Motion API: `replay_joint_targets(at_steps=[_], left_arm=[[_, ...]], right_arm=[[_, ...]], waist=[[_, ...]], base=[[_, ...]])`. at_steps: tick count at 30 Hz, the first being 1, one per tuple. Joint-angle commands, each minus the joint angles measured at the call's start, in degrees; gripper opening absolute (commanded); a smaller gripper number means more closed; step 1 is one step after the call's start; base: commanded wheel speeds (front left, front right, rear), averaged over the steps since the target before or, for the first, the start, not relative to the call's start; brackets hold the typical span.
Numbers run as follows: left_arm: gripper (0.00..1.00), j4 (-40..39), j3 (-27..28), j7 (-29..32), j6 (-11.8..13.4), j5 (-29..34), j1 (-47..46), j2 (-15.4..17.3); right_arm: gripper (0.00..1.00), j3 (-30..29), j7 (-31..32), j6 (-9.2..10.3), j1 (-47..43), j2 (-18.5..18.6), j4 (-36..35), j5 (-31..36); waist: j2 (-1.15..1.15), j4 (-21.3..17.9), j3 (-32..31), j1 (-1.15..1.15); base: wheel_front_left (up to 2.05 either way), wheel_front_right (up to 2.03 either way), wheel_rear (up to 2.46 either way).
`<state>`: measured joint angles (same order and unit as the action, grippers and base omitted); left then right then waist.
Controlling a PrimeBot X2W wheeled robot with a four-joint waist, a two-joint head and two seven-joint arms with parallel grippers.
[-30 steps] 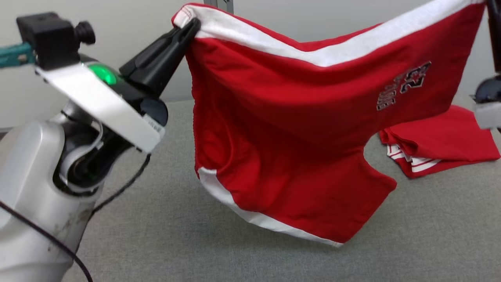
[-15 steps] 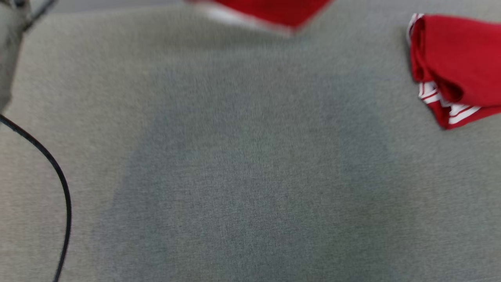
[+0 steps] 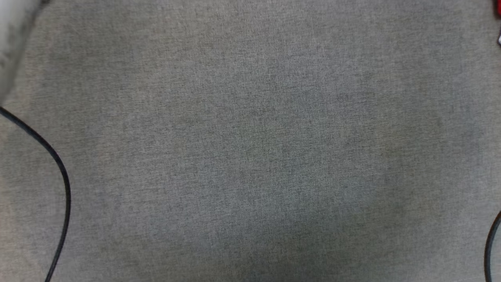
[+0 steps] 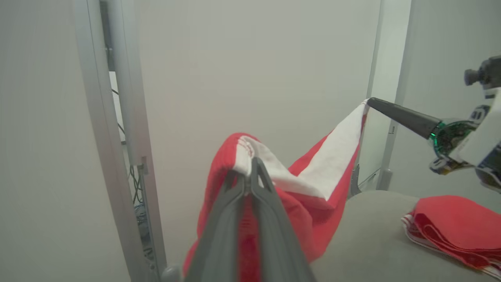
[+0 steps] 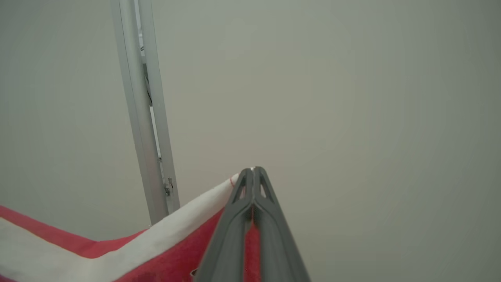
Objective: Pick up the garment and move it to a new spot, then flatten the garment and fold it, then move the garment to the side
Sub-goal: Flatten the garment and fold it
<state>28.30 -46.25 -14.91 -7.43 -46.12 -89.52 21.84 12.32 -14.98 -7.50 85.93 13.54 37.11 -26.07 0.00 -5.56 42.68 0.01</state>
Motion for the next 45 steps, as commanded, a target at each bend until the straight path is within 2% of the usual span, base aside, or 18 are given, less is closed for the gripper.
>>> replay_joint_targets(at_steps=[1, 6, 13, 21, 27, 35, 39, 45], left_arm=[[0.0, -1.58, -0.34, -0.29, -0.04, -0.85, 2.19, 0.72], [0.0, -11.08, -1.05, -0.32, -0.04, -2.46, 12.75, 4.05], [0.0, -20.74, 1.39, -0.28, -0.05, 0.95, 31.88, 8.82], [0.0, -25.52, 6.25, -0.28, -0.05, 7.07, 51.47, 7.81], [0.0, -27.5, 8.7, -0.28, -0.05, 10.02, 61.39, 6.24], [0.0, -28.43, 8.72, -0.28, -0.05, 12.29, 73.44, 5.07], [0.0, -28.69, 7.9, -0.29, -0.05, 12.11, 77.69, 5.54], [0.0, -30.49, 4.37, -0.28, -0.04, 11.25, 81.18, 8.02]], right_arm=[[0.0, -0.76, -0.29, 0.02, -1.89, 0.79, -1.9, 0.49], [0.0, -2.73, -0.29, 0.02, -14.39, 1.89, -9.99, 0.27], [0.0, -5.12, -0.3, 0.02, -34.99, 3.3, -16.55, -1.18], [0.0, -6.45, -0.3, 0.02, -53.23, 4.05, -21.12, -0.86], [0.0, -7.05, -0.3, 0.02, -62.05, 3.73, -24.41, -0.68], [0.0, -7.59, -0.3, 0.02, -74.54, 3.63, -28.53, -0.81], [0.0, -9.81, -0.3, 0.03, -80.58, 2.73, -31.14, -1.06], [0.0, -11.97, 0.31, 0.03, -89.05, 2.53, -36.33, -0.38]], waist=[[0.0, -0.12, 0.88, -0.01], [0.0, 0.63, -1.4, -0.01], [0.0, 1.15, -7.04, -0.01], [0.0, 1.17, -14.05, -0.01], [0.0, 1.41, -19.2, -0.01], [0.0, 1.38, -27.92, -0.01], [0.0, 1.81, -31.83, -0.01], [0.0, 2.7, -34.93, -0.01]], base=[[0.0, 0.0, 0.0], [0.0, 0.0, 0.0], [0.0, 0.0, 0.0], [0.0, 0.0, 0.0], [0.0, 0.0, 0.0], [0.0, 0.0, 0.0], [0.0, 0.0, 0.0], [0.0, 0.0, 0.0]])
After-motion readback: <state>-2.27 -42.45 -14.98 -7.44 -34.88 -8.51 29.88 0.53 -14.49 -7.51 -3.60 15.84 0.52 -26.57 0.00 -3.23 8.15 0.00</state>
